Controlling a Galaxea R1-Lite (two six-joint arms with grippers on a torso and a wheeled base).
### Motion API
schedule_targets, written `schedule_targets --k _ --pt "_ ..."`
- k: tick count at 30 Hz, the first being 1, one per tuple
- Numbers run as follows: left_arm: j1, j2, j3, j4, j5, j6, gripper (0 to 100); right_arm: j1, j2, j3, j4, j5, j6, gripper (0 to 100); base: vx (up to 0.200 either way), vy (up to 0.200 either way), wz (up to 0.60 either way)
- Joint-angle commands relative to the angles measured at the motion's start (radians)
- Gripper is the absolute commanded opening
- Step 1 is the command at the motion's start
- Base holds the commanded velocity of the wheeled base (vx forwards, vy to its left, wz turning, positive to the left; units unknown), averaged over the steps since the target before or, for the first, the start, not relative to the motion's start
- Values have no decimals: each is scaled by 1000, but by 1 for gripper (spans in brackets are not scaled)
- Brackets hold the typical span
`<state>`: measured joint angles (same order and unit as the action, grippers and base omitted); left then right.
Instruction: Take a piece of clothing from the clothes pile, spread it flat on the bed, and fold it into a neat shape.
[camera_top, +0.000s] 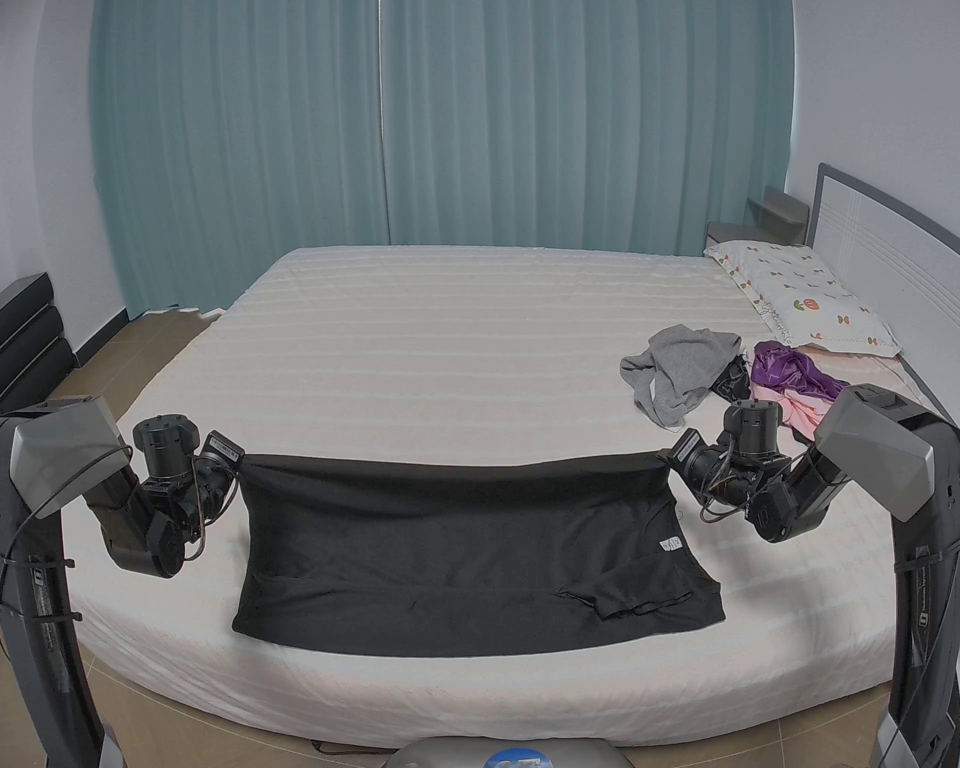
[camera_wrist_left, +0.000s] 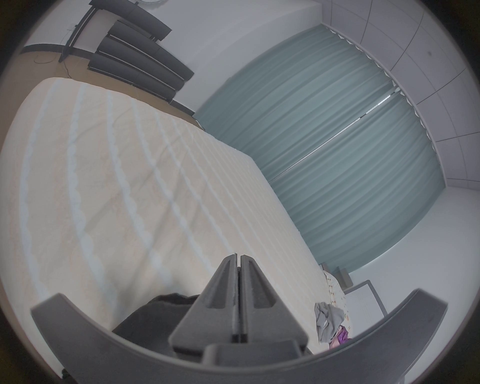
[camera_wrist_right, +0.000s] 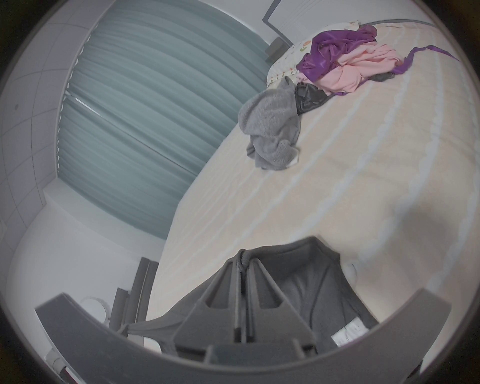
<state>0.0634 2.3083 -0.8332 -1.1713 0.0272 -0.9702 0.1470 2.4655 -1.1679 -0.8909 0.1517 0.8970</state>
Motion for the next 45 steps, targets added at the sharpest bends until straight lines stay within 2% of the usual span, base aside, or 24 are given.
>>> schedule_targets --k 1,7,10,14,17,23,27,28,29,30,34,40,43,45 --pt "9 -24 88 -19 -24 2 0 -10 -60 116 -8 42 -50 0 0 0 0" --pt "18 -13 250 -120 -101 45 0 -17 -62 223 -51 63 -79 0 0 0 0" --pt "19 5 307 -192 -116 48 0 -17 -62 272 -54 97 -109 0 0 0 0" --pt "22 51 361 -225 -138 88 0 -17 -53 306 -56 103 -148 0 0 0 0" --pt "29 95 388 -266 -142 151 0 -17 -53 333 -56 103 -164 0 0 0 0" --pt "27 132 439 -350 -142 220 0 -18 -45 353 -53 103 -194 0 0 0 0" --pt "27 132 451 -350 -142 228 0 -18 -45 355 -46 103 -198 0 0 0 0" --pt "27 134 453 -352 -142 228 0 -17 -46 355 -46 103 -198 100 0 0 0" --pt "27 132 453 -352 -142 228 0 -18 -48 358 -46 104 -199 100 0 0 0" --pt "27 132 453 -352 -142 228 100 -18 -48 358 -46 104 -199 100 0 0 0" --pt "33 123 439 -352 -141 223 100 -23 -97 370 -59 108 -181 100 0 0 0" --pt "39 91 379 -332 -141 223 100 -67 -138 340 -56 174 -122 100 0 0 0" --pt "36 92 327 -295 -141 223 100 -75 -120 297 -45 175 -119 100 0 0 0" --pt "29 100 221 -176 -139 222 100 -76 -66 244 -40 174 -119 100 0 0 0"
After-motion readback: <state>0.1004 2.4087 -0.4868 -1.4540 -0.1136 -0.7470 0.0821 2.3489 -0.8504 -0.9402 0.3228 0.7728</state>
